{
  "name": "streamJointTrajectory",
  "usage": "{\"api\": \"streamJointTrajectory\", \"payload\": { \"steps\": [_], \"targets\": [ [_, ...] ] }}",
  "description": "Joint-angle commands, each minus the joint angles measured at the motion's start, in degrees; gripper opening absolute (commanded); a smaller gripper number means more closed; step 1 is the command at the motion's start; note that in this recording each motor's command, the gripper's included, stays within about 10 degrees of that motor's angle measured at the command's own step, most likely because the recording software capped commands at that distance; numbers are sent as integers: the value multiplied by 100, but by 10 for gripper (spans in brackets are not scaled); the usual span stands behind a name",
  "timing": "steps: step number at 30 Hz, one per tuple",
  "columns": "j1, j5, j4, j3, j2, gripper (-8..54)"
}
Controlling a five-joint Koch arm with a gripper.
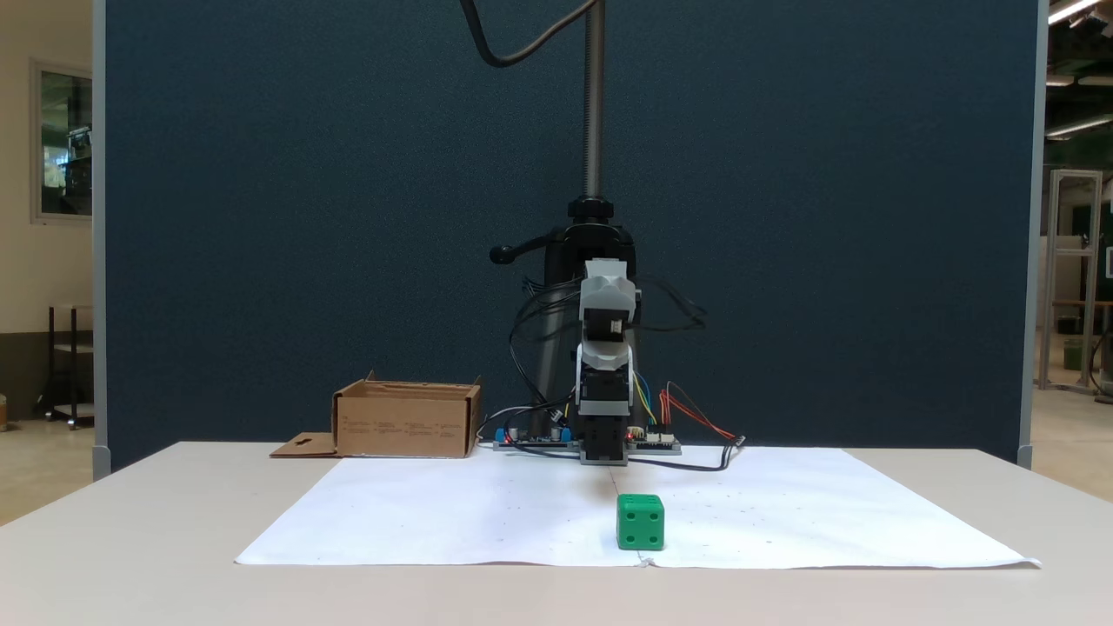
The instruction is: Grasp a green dice and put it in the bin.
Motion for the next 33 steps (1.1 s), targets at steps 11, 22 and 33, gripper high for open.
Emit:
{"api": "streamJointTrajectory", "payload": {
  "steps": [11, 22, 33],
  "targets": [
    [62, -70, 4463, -4006, -1441, 417],
    [185, 9, 7864, -8295, -3779, 417],
    [-167, 483, 10949, -10415, -5098, 417]
  ]
}}
